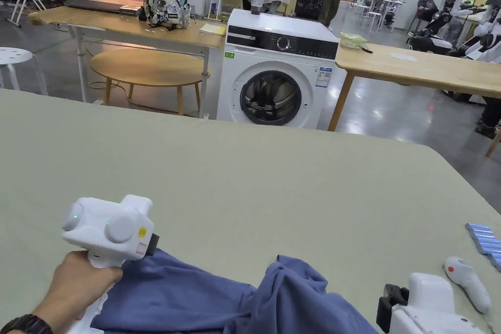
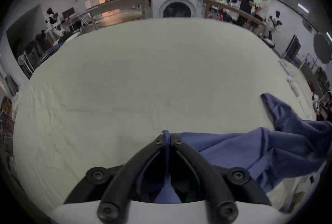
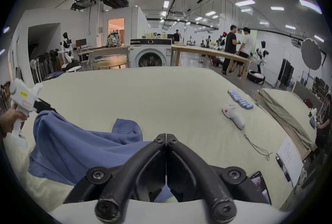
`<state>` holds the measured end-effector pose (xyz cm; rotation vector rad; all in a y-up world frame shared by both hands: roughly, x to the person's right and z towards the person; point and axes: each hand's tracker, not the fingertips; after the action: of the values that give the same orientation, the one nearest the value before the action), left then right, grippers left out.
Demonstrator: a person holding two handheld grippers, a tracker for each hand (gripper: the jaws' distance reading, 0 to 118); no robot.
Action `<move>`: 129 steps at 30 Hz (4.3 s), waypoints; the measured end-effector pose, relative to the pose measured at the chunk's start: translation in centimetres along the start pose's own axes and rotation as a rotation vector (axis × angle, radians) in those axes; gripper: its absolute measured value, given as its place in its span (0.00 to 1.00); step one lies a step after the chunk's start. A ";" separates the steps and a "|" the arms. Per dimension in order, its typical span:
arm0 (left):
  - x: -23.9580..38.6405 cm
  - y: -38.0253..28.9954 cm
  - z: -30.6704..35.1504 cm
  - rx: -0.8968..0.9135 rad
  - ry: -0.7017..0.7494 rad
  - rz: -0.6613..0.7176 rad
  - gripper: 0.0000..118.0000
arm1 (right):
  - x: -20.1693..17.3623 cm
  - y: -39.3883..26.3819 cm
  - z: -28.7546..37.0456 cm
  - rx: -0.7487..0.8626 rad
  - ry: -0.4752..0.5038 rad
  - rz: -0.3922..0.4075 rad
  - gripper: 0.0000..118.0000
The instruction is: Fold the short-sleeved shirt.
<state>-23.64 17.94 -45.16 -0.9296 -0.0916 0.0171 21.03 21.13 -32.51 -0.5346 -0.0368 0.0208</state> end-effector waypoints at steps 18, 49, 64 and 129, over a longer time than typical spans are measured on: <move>-2.7 -8.6 9.1 0.110 -0.007 0.132 0.00 | 2.3 -3.8 -12.9 -0.547 0.139 -0.005 0.55; -6.1 -2.3 20.7 0.326 0.127 0.122 0.00 | 0.3 11.2 -0.1 0.073 0.017 0.175 0.02; -13.9 8.7 30.6 0.522 0.293 0.175 0.00 | -0.6 24.7 3.4 0.327 -0.054 0.110 0.02; -14.4 -20.5 20.6 0.292 0.243 0.265 0.00 | 2.8 -2.0 6.3 0.026 -0.117 0.192 0.02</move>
<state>-40.32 21.37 -17.50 -0.6405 0.2539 0.1585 23.60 22.68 -25.99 -0.5087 -0.0989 0.2391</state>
